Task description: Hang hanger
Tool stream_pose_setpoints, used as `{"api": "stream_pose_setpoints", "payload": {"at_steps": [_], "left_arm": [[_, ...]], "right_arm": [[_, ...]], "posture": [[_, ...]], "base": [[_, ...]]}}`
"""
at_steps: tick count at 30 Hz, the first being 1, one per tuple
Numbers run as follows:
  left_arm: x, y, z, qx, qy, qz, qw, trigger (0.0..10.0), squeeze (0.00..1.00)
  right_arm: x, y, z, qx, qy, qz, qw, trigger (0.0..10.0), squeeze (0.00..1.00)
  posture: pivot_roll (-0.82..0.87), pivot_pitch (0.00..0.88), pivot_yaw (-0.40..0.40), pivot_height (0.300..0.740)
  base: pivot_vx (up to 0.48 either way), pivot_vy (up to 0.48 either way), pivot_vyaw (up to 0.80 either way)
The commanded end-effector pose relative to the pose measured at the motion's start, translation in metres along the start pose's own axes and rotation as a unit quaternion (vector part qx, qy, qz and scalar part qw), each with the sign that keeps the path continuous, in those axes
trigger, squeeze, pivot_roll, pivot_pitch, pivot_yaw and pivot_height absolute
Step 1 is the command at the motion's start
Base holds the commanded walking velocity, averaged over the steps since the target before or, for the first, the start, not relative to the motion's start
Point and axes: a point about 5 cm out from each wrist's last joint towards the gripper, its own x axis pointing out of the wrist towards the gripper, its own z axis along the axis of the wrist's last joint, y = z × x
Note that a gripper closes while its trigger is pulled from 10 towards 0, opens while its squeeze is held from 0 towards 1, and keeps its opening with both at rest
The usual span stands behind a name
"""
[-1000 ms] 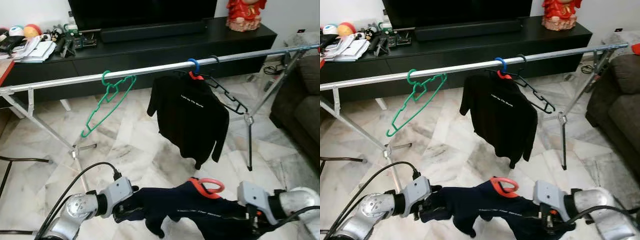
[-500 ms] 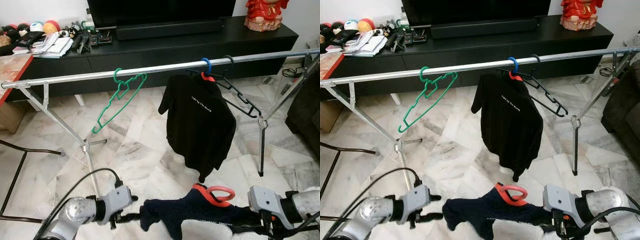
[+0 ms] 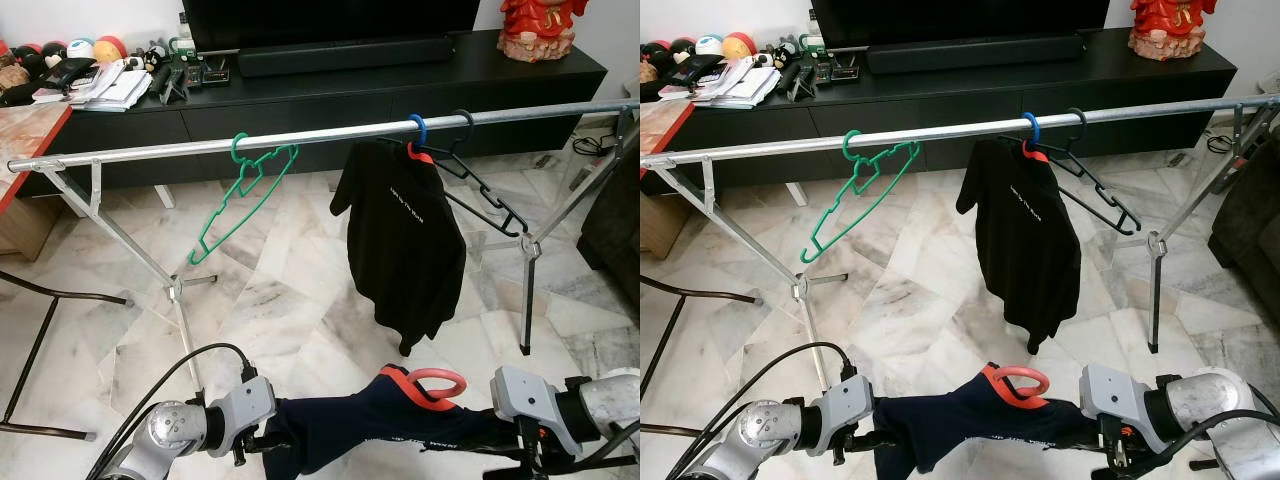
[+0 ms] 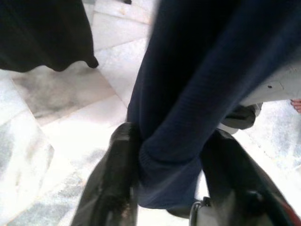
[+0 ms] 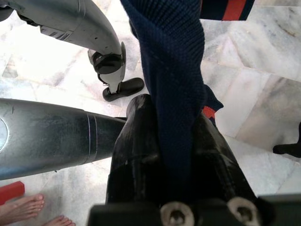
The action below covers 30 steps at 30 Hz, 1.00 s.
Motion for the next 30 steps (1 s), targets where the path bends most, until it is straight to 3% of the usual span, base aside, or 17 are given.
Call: {"api": "stream_pose_setpoints", "payload": {"at_steps": [1,13,30], "left_arm": [[-0.0001,-0.0075,-0.0080,-0.009,0.010,-0.009,1.000,0.0,0.00],[0.0040,-0.0083,-0.0089,-0.022,0.008,0.005,1.000,0.0,0.00],[0.0028,-0.0066,-0.0095,-0.009,0.014,0.013,1.000,0.0,0.00]], "right_arm": [[0.0018,0.0006,0.0095,-0.015,-0.018,0.004,1.000,10.0,0.00],[0.0036,-0.0025,0.0117,-0.016,-0.024,-0.005,1.000,10.0,0.00],[0.0056,-0.0054,0.0124,-0.011,-0.032,-0.012,0.999,10.0,0.00]], "posture": [[-0.08,0.205,0.055,0.740],[-0.08,0.201,0.054,0.740],[-0.07,0.201,0.053,0.740]], "base": [[0.000,0.000,0.00],[0.000,0.000,0.00],[0.000,0.000,0.00]]}}
